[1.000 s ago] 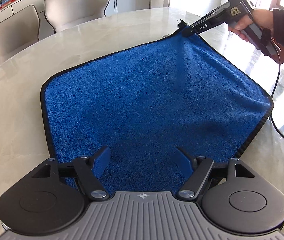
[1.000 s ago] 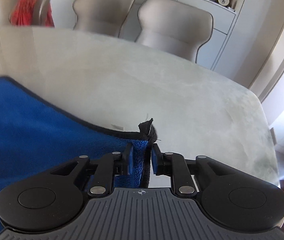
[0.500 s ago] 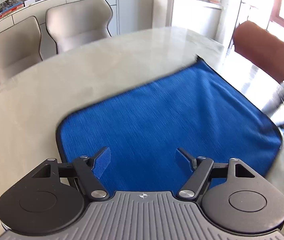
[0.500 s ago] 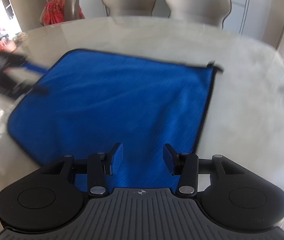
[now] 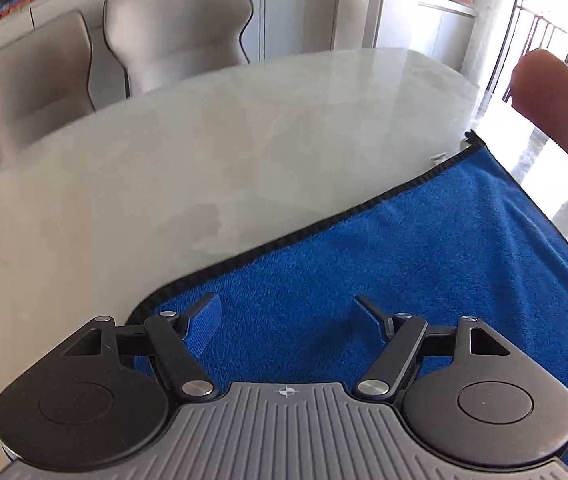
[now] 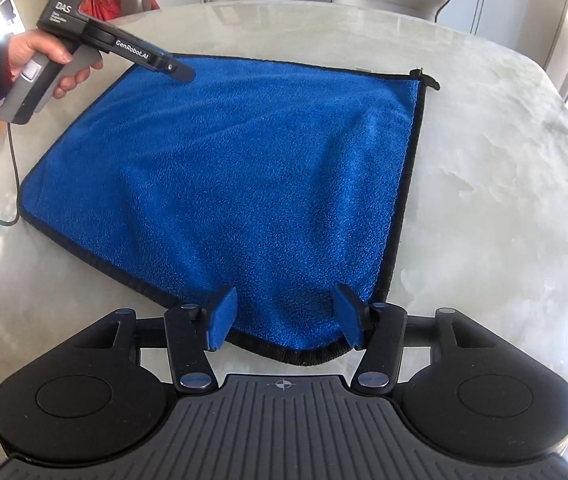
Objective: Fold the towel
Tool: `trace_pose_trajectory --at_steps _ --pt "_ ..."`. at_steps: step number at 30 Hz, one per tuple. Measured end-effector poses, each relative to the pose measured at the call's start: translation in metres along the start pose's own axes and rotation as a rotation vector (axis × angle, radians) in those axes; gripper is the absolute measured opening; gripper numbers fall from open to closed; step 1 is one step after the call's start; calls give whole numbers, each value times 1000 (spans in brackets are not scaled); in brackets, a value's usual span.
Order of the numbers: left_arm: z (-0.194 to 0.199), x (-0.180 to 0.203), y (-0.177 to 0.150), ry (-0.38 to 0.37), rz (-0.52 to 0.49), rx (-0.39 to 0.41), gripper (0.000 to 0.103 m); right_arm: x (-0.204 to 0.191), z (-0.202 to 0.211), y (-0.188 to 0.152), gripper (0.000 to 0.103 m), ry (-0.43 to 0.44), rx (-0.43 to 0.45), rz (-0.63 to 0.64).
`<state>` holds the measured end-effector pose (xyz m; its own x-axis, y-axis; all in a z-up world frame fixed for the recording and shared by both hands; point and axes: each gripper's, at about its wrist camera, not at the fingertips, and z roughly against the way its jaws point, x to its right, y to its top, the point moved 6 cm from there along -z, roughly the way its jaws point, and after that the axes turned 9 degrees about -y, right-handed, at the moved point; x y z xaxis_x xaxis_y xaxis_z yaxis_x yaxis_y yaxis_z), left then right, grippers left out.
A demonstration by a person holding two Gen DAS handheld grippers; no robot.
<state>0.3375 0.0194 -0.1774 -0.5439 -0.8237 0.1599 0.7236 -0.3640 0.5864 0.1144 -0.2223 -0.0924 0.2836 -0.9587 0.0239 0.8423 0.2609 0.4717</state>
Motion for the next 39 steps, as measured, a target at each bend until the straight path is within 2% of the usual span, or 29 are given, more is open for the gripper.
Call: trace_pose_trajectory --at_steps 8,11,13,15,17,20,23,26,33,35,36,37,39 --pt "5 -25 0 53 5 3 79 -1 0 -3 62 2 -6 22" --pt "6 -31 1 76 7 12 79 -3 -2 -3 69 1 -12 37" --pt "7 -33 0 128 0 15 87 -7 -4 -3 76 -1 -17 63" --pt "13 -36 -2 196 15 14 86 -10 -4 -5 79 -12 -22 76" --pt "24 -32 -6 207 32 14 83 -10 -4 -5 80 -18 -26 67" --pt "52 -7 -17 166 -9 61 83 -8 -1 -3 79 -22 -24 8" --pt "78 27 -35 138 -98 91 83 -5 5 -3 79 -24 11 -32" --pt "96 63 -60 125 -180 69 83 -7 11 -6 79 -66 40 1" --pt "121 133 -118 103 -282 43 84 -20 24 -16 79 -121 85 111" --pt "127 151 -131 85 -319 36 84 -24 28 -19 66 -126 103 153" --pt "127 155 -135 78 -320 25 84 -27 28 -21 46 -118 102 186" --pt "126 157 -139 71 -318 13 83 -29 29 -23 39 -112 100 214" --pt "126 158 -143 65 -283 -1 83 -29 28 -23 38 -117 99 219"
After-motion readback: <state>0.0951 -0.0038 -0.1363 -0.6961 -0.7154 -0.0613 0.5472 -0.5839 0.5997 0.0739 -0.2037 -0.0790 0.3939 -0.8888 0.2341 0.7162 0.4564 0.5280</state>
